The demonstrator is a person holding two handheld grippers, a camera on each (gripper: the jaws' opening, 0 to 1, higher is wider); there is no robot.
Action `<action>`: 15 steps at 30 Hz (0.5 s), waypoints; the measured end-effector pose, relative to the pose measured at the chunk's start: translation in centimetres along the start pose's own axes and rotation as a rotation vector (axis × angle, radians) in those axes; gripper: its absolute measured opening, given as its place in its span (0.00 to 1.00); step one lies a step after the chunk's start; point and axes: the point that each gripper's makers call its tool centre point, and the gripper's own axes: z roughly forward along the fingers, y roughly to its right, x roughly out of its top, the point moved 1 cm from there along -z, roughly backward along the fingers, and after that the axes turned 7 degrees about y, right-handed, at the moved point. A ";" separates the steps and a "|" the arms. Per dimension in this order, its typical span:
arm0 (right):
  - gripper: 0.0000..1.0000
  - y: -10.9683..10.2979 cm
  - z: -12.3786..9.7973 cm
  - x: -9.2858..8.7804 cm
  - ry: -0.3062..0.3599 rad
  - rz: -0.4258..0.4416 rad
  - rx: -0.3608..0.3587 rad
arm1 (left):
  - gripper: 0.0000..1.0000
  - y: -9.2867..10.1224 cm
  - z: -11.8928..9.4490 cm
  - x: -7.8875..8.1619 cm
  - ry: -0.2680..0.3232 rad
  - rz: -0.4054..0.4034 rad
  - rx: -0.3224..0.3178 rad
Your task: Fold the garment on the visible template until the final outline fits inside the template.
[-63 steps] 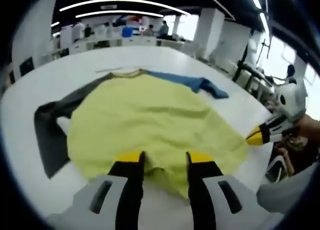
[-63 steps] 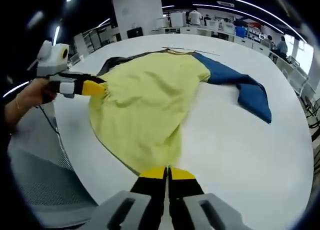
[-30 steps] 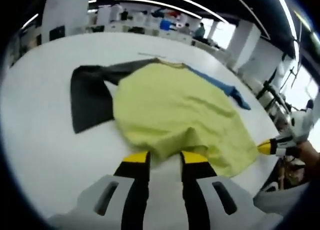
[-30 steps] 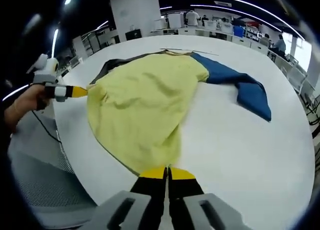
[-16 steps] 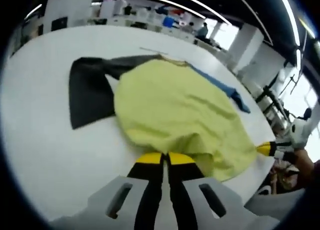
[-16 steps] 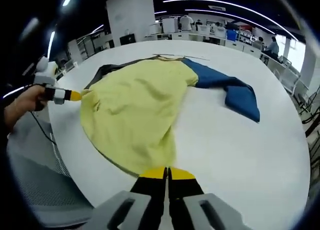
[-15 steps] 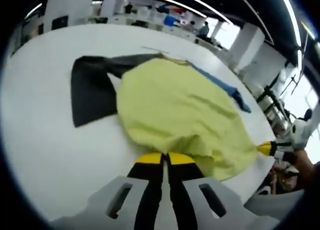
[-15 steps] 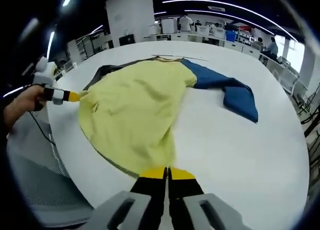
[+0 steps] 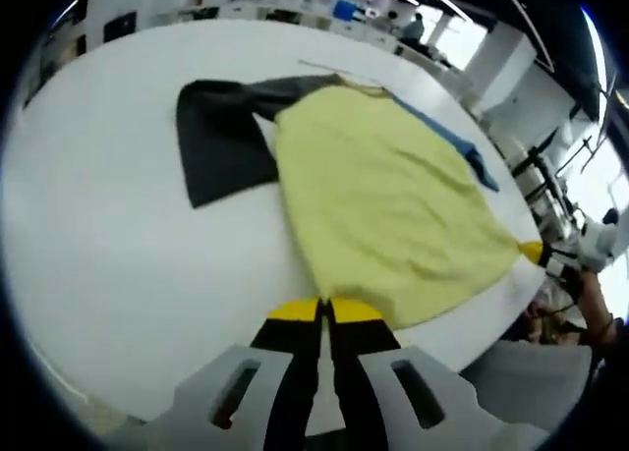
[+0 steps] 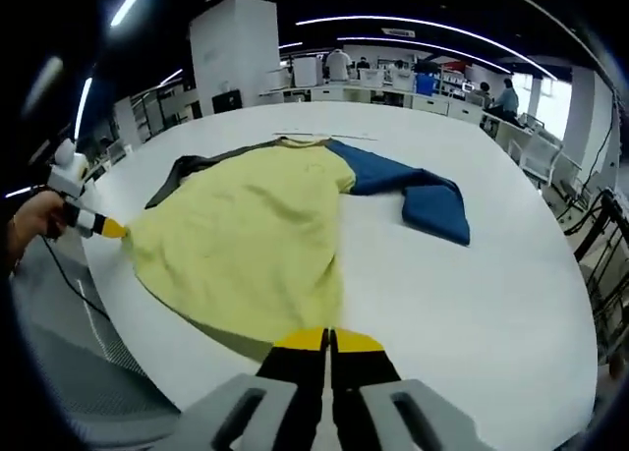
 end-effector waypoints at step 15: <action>0.00 -1.9 -0.7 -2.4 -0.093 0.002 0.031 | 0.00 -1.5 -0.5 -1.3 -0.080 0.020 0.027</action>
